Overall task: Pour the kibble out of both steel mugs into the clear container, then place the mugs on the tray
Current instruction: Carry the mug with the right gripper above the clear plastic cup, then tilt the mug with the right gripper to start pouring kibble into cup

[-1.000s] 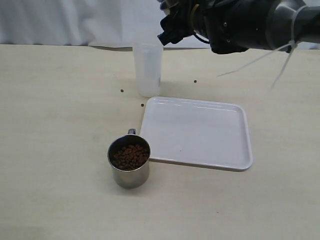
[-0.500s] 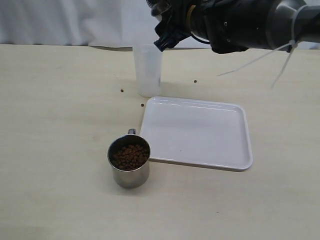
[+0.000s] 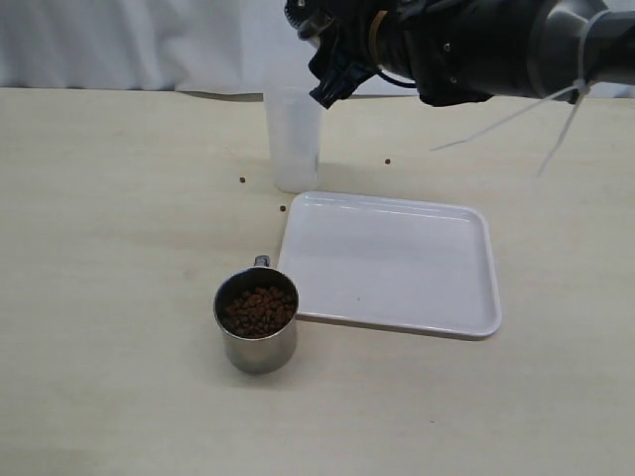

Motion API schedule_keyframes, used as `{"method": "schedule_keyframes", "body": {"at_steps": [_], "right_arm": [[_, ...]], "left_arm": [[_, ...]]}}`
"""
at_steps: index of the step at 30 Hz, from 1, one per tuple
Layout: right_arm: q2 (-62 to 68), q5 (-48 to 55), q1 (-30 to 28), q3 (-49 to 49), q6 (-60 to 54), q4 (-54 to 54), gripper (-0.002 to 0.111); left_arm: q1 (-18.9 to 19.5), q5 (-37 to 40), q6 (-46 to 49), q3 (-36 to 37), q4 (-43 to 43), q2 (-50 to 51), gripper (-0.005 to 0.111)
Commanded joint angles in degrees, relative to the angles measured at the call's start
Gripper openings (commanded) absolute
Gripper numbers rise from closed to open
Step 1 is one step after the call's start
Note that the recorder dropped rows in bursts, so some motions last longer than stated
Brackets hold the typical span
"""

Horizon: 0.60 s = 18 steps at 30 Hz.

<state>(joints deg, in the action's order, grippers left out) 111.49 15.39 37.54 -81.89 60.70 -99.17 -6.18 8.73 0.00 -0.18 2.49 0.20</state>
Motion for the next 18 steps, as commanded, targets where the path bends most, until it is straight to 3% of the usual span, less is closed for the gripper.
{"method": "schedule_keyframes", "body": {"at_steps": [1, 12, 18], "right_arm": [[-0.3, -0.4, 0.0, -1.0, -0.8, -0.8, 0.005], [2.0, -0.7, 0.0, -3.6, -3.4, -0.8, 0.005], [2.6, -0.7, 0.0, -3.6, -10.1, -0.8, 0.005]], "left_arm": [[-0.6, -0.5, 0.0, 0.2, 0.0, -0.2, 0.000], [-0.6, -0.6, 0.0, 0.2, 0.0, -0.2, 0.000], [-0.6, -0.6, 0.0, 0.2, 0.0, -0.2, 0.000]]}}
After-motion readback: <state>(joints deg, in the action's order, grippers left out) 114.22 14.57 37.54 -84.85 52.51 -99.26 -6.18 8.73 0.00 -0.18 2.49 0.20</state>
